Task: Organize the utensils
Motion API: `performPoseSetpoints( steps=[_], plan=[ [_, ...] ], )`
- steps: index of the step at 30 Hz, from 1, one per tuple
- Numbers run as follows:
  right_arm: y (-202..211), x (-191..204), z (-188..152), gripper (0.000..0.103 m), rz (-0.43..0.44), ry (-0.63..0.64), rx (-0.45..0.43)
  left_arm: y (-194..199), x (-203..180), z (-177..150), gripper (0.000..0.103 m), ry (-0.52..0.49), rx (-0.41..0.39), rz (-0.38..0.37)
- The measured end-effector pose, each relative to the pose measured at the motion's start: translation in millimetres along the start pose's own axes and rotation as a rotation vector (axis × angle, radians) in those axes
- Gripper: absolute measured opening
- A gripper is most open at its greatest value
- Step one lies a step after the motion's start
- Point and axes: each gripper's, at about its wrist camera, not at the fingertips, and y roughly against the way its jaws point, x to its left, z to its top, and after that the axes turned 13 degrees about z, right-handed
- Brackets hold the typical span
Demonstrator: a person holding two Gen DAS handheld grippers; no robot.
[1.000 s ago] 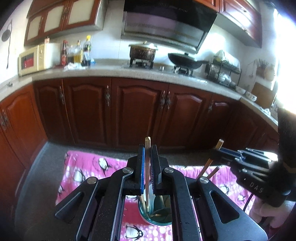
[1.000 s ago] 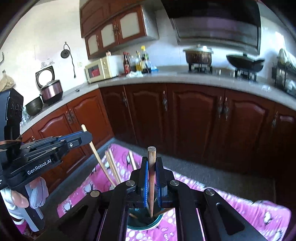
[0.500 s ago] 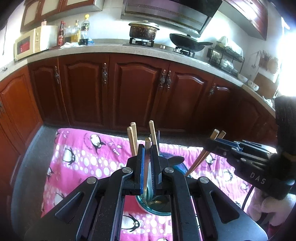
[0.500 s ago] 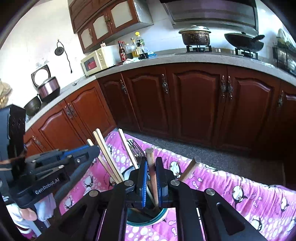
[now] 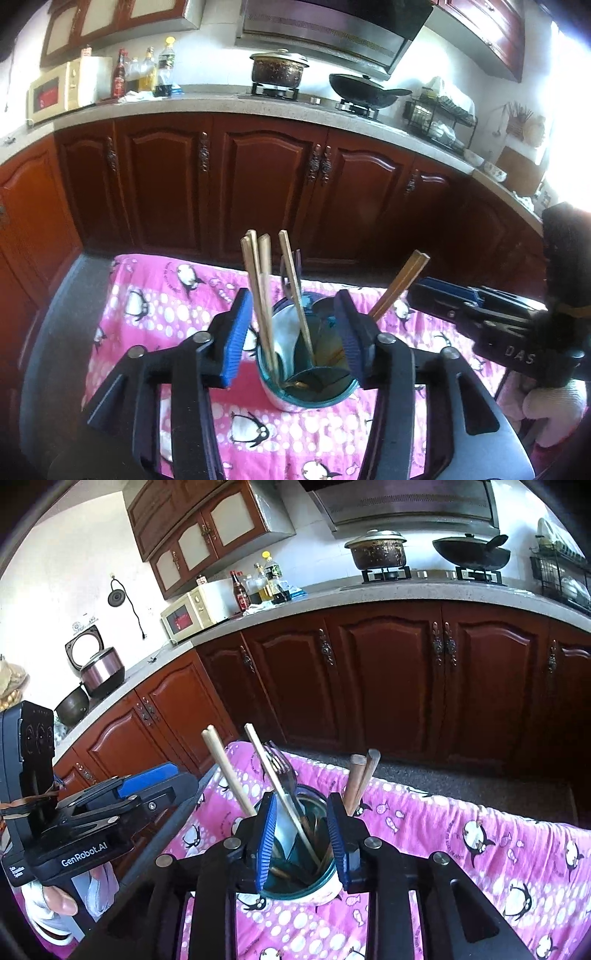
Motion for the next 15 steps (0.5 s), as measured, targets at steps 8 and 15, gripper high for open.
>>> performPoseSetpoints(
  steps=[8,15],
  plan=[
    [5,13,-27,0.032,-0.019,-0.008,0.009,11,4,-24,0.049,0.006,-0.013,0.111],
    [2,23,-50,0.038,-0.072,-0.014,0.004,21,4,-46,0.049,-0.002,-0.016,0.149]
  ],
)
